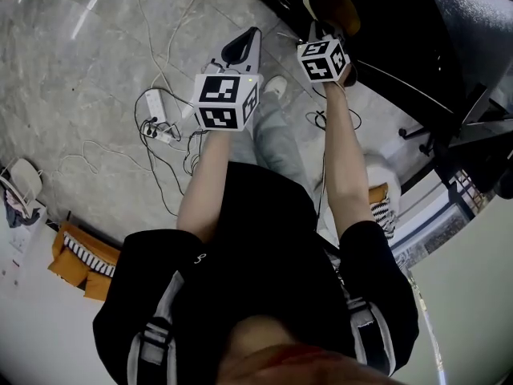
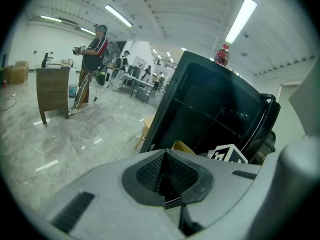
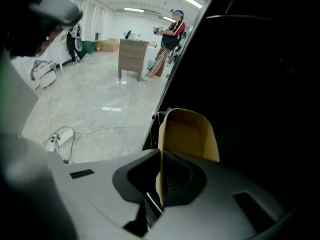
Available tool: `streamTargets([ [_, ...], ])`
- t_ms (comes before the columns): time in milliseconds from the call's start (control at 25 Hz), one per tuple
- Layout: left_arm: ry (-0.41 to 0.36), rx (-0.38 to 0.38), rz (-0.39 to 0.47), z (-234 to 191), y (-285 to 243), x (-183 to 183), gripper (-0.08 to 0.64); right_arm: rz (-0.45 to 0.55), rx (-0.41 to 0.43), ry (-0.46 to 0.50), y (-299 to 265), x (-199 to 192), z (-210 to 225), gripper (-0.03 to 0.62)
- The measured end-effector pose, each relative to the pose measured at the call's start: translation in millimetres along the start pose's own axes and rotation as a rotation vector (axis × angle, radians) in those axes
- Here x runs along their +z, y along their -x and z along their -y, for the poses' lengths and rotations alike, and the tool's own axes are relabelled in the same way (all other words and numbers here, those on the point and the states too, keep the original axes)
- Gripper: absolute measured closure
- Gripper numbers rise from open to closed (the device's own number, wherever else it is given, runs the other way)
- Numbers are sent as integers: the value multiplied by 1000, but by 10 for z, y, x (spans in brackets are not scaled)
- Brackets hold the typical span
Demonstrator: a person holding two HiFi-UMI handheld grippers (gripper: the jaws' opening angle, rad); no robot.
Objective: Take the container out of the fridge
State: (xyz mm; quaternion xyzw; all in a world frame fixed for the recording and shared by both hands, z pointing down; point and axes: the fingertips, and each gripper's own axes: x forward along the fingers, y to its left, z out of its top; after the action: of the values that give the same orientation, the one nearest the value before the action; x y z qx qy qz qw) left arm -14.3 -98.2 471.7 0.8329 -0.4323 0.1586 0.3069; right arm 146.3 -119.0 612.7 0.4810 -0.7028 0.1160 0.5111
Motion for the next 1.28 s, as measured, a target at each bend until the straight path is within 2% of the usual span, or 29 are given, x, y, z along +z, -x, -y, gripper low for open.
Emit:
streamTargets([
  [400,-74,-40,103,241,373,453,552,307,0,-461,1133,516,-96,572],
  [560,-119,-68,154,335,506,713,552,479,65,-646,1636,827,-162,572],
  [720,-158,-83,209,416,661,976,552,659,146,-659,2159,1229,-221,572],
  [880,-201,-68,295,491,859,1273,552,800,133,-646,2572,1456,-62,574],
  [1080,-253,-50,389,684,1128,1573,552,848,97,-589,2891,1607,99,574],
  [1280,-272,-32,431,783,1349,1680,552,918,114,-566,3159,1772,162,574],
])
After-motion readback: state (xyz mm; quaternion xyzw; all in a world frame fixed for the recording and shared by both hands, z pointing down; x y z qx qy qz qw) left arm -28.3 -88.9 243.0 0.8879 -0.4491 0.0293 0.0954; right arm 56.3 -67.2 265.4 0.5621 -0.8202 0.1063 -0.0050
